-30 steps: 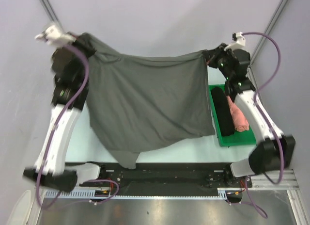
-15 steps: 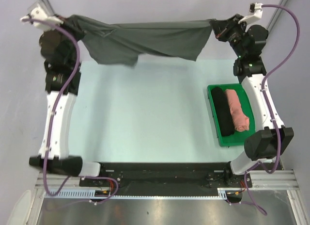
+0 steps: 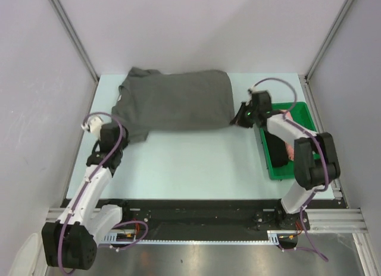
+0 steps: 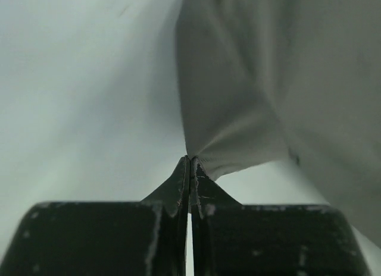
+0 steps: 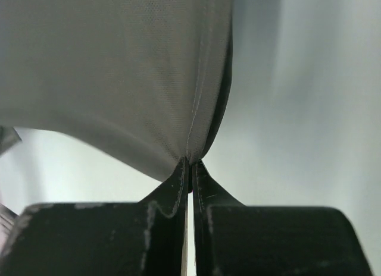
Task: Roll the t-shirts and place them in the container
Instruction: Flatten out the T-shirt at the center of the board.
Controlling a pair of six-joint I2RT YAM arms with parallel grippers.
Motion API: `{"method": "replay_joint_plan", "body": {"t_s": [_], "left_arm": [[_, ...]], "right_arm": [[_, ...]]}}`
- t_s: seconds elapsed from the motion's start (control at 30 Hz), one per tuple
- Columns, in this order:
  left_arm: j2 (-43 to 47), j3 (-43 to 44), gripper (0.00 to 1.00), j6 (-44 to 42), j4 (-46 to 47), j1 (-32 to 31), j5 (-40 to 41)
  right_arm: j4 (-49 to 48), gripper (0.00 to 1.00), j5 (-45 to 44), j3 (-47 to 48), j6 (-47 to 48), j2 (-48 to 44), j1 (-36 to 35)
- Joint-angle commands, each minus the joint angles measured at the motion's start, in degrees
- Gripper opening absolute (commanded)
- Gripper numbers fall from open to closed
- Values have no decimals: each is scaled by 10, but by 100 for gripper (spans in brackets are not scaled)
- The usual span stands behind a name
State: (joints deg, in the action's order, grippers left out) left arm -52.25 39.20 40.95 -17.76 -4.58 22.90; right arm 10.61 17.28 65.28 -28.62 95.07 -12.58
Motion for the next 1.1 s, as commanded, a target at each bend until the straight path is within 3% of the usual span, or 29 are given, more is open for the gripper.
{"method": "replay_joint_plan", "body": {"t_s": [0.0, 0.2, 0.6, 0.8, 0.9, 1.07], "left_arm": [[36, -67, 0, 70, -43, 16, 46], [4, -70, 0, 91, -128, 16, 66], [70, -33, 0, 52, -200, 16, 47], [107, -62, 0, 52, -221, 16, 41], [116, -76, 7, 70, -230, 16, 31], [89, -91, 5, 89, -200, 16, 4]], "right_arm": [[12, 0, -44, -40, 24, 51, -51], [16, 0, -64, -80, 26, 74, -75], [78, 5, -131, -161, 38, -92, -88], [98, 8, -134, -165, 52, -111, -90], [94, 10, -133, -173, 58, -112, -91], [71, 9, -131, -176, 53, -98, -90]]}}
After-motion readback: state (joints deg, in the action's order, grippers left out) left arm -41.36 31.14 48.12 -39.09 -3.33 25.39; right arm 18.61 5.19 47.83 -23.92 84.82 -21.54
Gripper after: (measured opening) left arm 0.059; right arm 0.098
